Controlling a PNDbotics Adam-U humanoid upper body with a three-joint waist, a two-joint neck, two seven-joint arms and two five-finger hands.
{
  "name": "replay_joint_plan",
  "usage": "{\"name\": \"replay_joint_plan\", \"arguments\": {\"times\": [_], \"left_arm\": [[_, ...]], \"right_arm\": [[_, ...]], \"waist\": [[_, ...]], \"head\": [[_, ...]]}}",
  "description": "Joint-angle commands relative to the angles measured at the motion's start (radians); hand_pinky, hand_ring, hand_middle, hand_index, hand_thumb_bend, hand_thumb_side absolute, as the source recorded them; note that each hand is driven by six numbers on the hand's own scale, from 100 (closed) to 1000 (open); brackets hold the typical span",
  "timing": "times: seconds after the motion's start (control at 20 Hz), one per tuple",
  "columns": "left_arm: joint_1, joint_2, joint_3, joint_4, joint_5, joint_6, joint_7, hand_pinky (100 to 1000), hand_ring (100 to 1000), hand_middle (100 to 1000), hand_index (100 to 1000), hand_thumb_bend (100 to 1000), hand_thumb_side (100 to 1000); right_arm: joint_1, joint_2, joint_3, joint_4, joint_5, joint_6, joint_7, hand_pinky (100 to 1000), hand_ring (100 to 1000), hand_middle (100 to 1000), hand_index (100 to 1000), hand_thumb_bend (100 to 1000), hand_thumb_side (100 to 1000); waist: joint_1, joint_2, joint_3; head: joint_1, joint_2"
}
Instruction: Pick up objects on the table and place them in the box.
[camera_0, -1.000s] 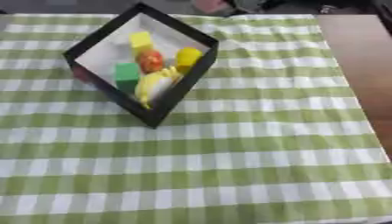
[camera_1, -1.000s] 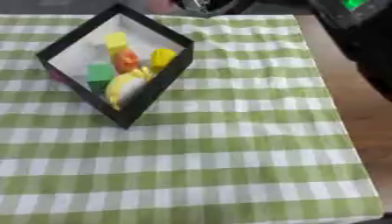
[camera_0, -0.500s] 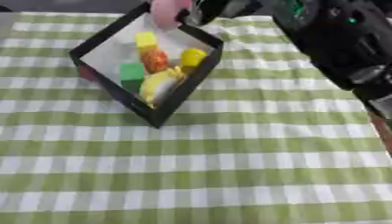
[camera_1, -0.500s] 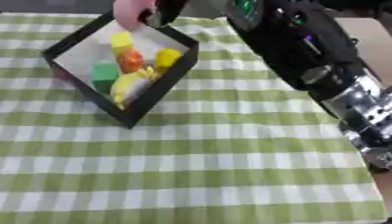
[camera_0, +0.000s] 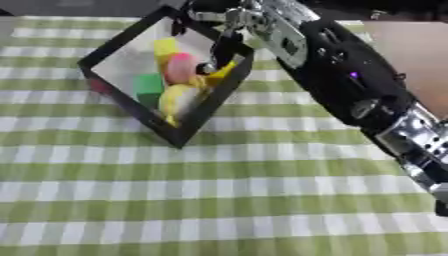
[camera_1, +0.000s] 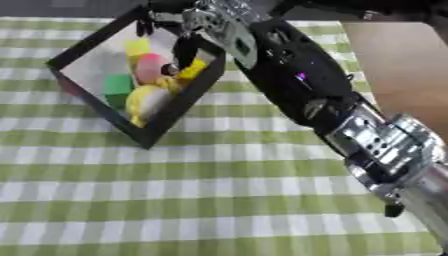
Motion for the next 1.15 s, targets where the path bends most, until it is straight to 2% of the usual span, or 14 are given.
{"name": "replay_joint_plan", "arguments": {"times": [0.05,0.15,0.2,0.3,0.35,0.5,0.55,0.7,0.8,0.95,1.1,1.15], "left_arm": [[-0.009,0.016,0.004,-0.019,0.003,0.003,-0.002,825,792,792,770,267,572],[-0.008,0.017,0.004,-0.019,0.003,0.003,-0.002,825,792,792,770,268,572],[-0.006,0.018,0.005,-0.019,0.002,0.003,-0.002,825,792,792,770,257,582],[0.000,0.020,0.007,-0.019,0.001,0.003,0.001,825,792,791,770,268,572],[0.004,0.021,0.009,-0.019,0.000,0.004,0.003,825,792,791,770,269,572],[0.013,0.022,0.015,-0.019,-0.002,0.004,0.011,825,792,792,770,268,574],[0.016,0.022,0.016,-0.019,-0.003,0.005,0.012,825,792,792,770,267,575],[0.024,0.024,0.019,-0.019,-0.005,0.006,0.016,825,792,792,770,266,576],[0.026,0.023,0.022,-0.019,-0.006,0.007,0.019,825,792,792,770,267,577],[0.030,0.022,0.023,-0.019,-0.005,0.013,0.022,824,792,792,770,265,583],[0.038,0.017,0.029,-0.019,-0.002,0.022,0.030,825,791,791,769,264,590],[0.041,0.015,0.030,-0.019,0.001,0.026,0.033,825,791,791,769,263,593]], "right_arm": [[-0.022,-0.027,-0.024,-0.023,0.007,0.003,-0.030,879,876,792,887,557,426],[-0.026,-0.043,-0.030,-0.042,-0.013,0.014,-0.042,873,869,788,882,523,387],[-0.026,-0.057,-0.035,-0.060,-0.032,0.027,-0.048,867,860,781,876,487,340],[-0.020,-0.097,-0.046,-0.119,-0.079,0.061,-0.062,863,854,776,869,460,310],[-0.013,-0.124,-0.055,-0.159,-0.109,0.081,-0.070,858,848,770,864,387,270],[0.031,-0.211,-0.104,-0.310,-0.229,0.170,-0.112,849,834,756,855,269,255],[0.051,-0.239,-0.128,-0.363,-0.269,0.206,-0.133,843,824,747,850,205,242],[0.130,-0.319,-0.210,-0.528,-0.430,0.299,-0.209,840,820,741,844,100,219],[0.205,-0.367,-0.262,-0.633,-0.539,0.345,-0.268,835,813,732,834,100,242],[0.337,-0.408,-0.330,-0.761,-0.675,0.384,-0.364,830,807,725,826,100,323],[0.469,-0.400,-0.399,-0.844,-0.778,0.407,-0.461,828,806,724,825,100,443],[0.503,-0.390,-0.417,-0.861,-0.805,0.413,-0.488,828,807,726,825,100,510]], "waist": [[-0.003,-0.009,-0.003],[-0.002,-0.011,-0.006],[-0.002,-0.012,-0.008],[-0.003,-0.016,-0.013],[-0.004,-0.018,-0.017],[-0.005,-0.021,-0.029],[-0.005,-0.022,-0.034],[-0.002,-0.023,-0.047],[-0.002,-0.023,-0.055],[0.001,-0.020,-0.062],[0.008,-0.019,-0.069],[0.010,-0.019,-0.071]], "head": [[0.005,-0.014],[0.007,-0.013],[0.009,-0.012],[0.016,-0.010],[0.020,-0.009],[0.033,-0.008],[0.040,-0.008],[0.054,-0.007],[0.058,-0.007],[0.068,-0.015],[0.082,-0.018],[0.087,-0.019]]}}
